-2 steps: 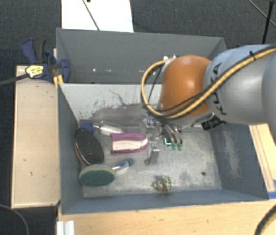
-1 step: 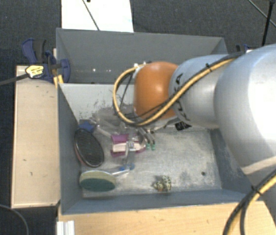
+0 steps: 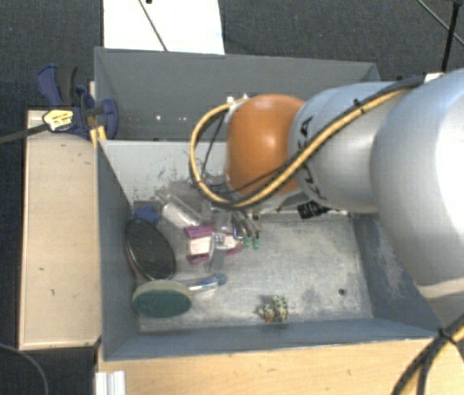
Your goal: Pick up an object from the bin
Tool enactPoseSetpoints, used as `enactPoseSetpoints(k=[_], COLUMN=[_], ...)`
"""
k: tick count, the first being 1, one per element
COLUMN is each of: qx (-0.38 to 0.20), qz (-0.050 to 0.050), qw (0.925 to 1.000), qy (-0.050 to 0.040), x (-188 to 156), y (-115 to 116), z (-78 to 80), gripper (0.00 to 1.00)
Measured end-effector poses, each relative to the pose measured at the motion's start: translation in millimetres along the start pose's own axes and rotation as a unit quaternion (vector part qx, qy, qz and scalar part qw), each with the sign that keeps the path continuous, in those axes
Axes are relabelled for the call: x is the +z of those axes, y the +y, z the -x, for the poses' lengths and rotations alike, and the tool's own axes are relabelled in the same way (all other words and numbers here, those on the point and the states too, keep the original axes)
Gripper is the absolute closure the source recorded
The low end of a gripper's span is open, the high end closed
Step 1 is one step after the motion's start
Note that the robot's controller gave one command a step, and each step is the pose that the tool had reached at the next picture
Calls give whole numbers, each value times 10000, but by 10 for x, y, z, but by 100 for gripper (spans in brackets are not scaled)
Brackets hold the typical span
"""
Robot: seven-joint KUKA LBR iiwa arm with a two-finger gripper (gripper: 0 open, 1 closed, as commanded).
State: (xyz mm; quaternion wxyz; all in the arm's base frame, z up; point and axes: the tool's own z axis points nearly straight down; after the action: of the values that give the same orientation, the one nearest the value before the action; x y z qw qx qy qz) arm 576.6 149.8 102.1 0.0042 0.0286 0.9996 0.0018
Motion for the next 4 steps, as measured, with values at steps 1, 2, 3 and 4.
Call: enactPoseSetpoints(k=[1,2,3,4], qx=[724,1123,1129,1135], qz=[-19,-15,-6,-11], qw=[9974,9937,9936,9935], qy=[38,32,15,33], x=[6,316,302,318], y=[-116,-181,-179,-182], z=[-12,-117,-103,-116], gripper=[0,0,0,100])
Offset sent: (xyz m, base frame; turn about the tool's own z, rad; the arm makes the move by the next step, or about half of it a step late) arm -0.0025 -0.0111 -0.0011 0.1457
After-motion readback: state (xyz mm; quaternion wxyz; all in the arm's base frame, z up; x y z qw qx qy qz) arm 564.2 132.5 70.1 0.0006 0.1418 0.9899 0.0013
